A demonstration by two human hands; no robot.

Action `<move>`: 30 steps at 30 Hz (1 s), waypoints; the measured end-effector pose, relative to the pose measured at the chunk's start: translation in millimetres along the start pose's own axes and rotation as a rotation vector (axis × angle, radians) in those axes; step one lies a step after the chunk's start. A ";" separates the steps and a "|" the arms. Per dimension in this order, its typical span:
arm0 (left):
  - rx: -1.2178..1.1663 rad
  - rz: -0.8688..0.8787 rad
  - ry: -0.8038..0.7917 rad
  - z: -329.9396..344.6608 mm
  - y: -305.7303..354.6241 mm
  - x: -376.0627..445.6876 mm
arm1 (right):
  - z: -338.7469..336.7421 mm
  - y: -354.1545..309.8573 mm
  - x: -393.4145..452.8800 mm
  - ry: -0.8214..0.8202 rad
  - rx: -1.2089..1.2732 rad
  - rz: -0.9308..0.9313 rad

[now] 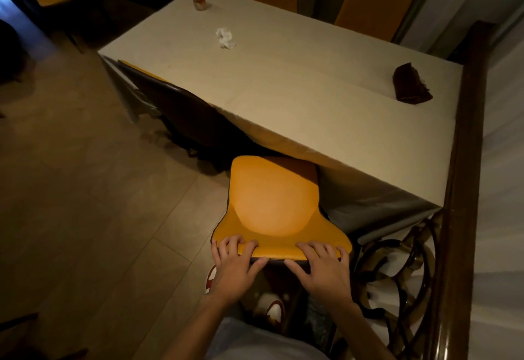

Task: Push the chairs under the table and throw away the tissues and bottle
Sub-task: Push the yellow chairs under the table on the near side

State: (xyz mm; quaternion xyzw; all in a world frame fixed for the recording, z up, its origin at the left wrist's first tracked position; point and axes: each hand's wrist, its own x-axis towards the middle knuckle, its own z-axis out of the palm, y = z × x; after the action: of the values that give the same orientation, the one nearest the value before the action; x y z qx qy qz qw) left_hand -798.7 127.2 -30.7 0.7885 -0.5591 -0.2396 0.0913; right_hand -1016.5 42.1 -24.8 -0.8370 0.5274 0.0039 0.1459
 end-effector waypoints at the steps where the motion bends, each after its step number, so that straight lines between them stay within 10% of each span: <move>1: 0.008 0.011 -0.022 -3.0 -0.9 6.5 | -1.1 0.1 5.4 0.003 0.002 0.007; 30: 0.009 0.266 -0.081 -89.9 -75.4 210.6 | -25.4 -76.2 175.4 -0.147 -0.020 0.239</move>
State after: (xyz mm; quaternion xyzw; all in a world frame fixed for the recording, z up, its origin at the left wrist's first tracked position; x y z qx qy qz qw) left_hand -637.6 -51.8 -41.7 0.6974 -0.6630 -0.2545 0.0960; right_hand -875.1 -88.3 -10.3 -0.7672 0.6110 0.0877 0.1745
